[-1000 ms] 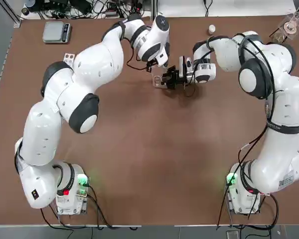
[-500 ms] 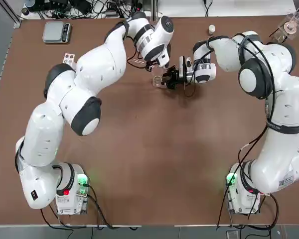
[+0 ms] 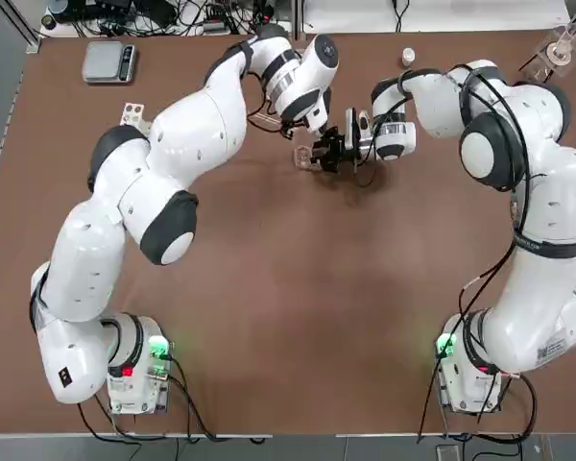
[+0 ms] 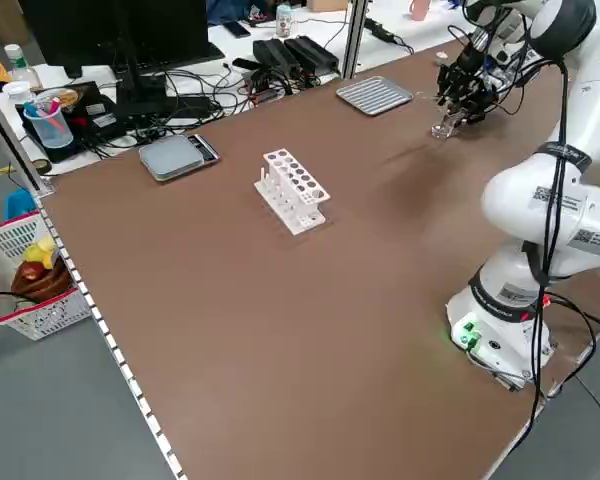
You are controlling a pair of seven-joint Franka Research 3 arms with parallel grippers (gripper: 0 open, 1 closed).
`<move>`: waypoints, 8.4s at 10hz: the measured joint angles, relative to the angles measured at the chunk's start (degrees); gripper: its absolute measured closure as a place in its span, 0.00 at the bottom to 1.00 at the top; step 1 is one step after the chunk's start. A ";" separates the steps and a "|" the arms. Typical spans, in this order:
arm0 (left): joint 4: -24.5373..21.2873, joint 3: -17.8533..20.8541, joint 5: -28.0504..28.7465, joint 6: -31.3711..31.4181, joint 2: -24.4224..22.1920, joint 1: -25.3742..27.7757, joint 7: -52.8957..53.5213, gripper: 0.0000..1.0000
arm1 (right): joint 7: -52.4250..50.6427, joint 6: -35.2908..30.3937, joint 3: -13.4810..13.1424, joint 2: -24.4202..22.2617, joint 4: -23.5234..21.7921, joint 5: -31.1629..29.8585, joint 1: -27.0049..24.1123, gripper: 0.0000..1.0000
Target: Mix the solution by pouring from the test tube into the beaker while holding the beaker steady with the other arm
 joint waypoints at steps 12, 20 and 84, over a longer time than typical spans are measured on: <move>2.62 -1.15 -19.43 -3.71 -10.45 20.20 13.91 0.78 | 0.06 0.00 1.51 0.00 0.38 0.13 -1.48 0.00; -8.96 -64.83 -21.32 -4.97 -10.51 95.73 37.41 0.78 | 2.00 1.37 5.10 -0.98 0.64 -4.59 -11.09 0.00; -12.14 -53.44 -46.05 -26.05 16.76 122.50 86.92 0.78 | 150.44 -35.29 -10.97 -47.53 17.98 -108.33 -17.49 0.00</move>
